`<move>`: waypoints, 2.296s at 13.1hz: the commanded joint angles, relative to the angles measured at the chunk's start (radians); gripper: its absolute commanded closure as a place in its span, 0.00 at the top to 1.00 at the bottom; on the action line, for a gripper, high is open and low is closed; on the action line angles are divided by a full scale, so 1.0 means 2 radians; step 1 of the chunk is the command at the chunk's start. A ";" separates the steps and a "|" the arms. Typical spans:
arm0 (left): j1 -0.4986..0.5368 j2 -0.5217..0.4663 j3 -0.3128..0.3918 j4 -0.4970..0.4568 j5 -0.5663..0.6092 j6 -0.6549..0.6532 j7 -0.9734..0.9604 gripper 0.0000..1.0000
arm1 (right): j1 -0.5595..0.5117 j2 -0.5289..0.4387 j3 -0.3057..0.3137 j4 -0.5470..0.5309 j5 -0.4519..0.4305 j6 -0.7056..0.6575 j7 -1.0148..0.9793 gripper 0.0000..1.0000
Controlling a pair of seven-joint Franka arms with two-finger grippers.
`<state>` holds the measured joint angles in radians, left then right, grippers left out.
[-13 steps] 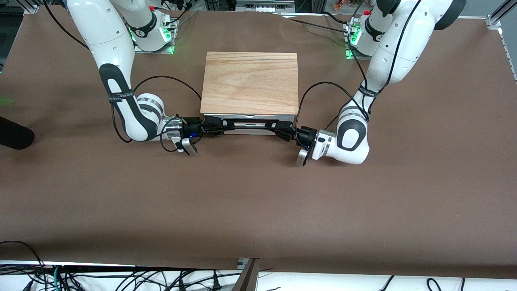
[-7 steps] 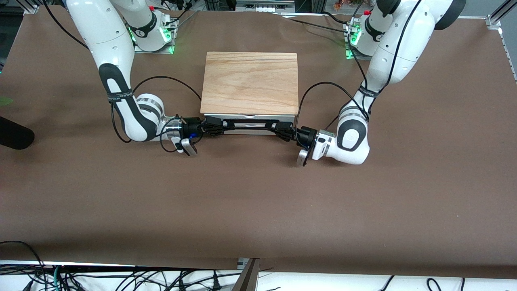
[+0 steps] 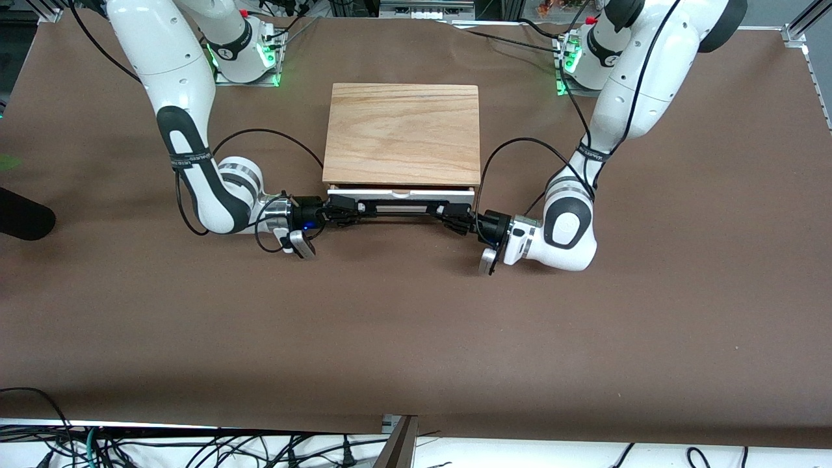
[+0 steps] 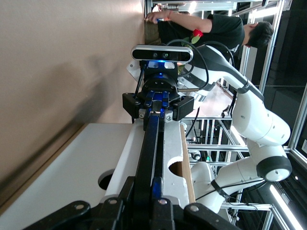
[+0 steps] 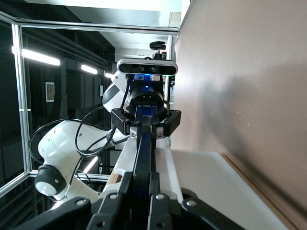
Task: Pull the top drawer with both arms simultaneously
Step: 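Pull the handle outward with both grippers to slide the drawer open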
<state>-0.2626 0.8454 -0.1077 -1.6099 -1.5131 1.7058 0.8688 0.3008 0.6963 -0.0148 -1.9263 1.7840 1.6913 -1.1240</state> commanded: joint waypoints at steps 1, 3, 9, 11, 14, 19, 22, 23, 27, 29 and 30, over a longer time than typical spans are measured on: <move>-0.001 0.012 -0.004 0.060 -0.013 -0.006 -0.068 0.00 | -0.006 0.029 0.002 0.053 0.011 0.020 0.013 0.10; -0.001 0.018 -0.003 0.084 -0.013 -0.005 -0.091 0.00 | -0.008 0.046 0.002 0.083 0.010 0.023 0.029 0.10; 0.002 0.033 -0.001 0.128 -0.014 -0.005 -0.119 0.00 | -0.023 0.097 -0.002 0.161 0.008 0.033 0.055 0.10; 0.002 0.033 -0.001 0.130 -0.021 -0.005 -0.124 0.00 | -0.025 0.110 -0.003 0.178 0.008 0.035 0.056 0.10; 0.002 0.036 -0.001 0.132 -0.020 -0.004 -0.122 0.00 | -0.028 0.124 -0.004 0.201 0.008 0.043 0.062 0.10; 0.002 0.038 -0.001 0.132 -0.023 -0.004 -0.124 0.66 | -0.028 0.130 -0.011 0.211 0.005 0.045 0.072 0.10; 0.003 0.038 -0.001 0.132 -0.023 -0.004 -0.114 1.00 | -0.028 0.132 -0.013 0.215 0.005 0.048 0.072 0.10; 0.003 0.038 0.000 0.132 -0.023 -0.005 -0.114 1.00 | -0.028 0.134 -0.013 0.218 0.005 0.048 0.072 0.10; 0.010 0.048 0.002 0.133 -0.022 -0.004 -0.095 1.00 | -0.028 0.136 -0.013 0.219 0.005 0.049 0.072 0.21; 0.010 0.057 0.004 0.141 -0.019 -0.004 -0.080 1.00 | -0.028 0.136 -0.013 0.219 0.007 0.049 0.073 0.61; 0.007 0.057 0.015 0.143 -0.018 -0.004 -0.079 1.00 | -0.028 0.135 -0.013 0.218 0.008 0.049 0.073 0.77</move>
<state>-0.2545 0.9622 -0.0933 -1.3330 -1.5393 1.7366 0.6894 0.2537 0.9266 -0.0390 -1.5291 1.7837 1.7807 -0.9588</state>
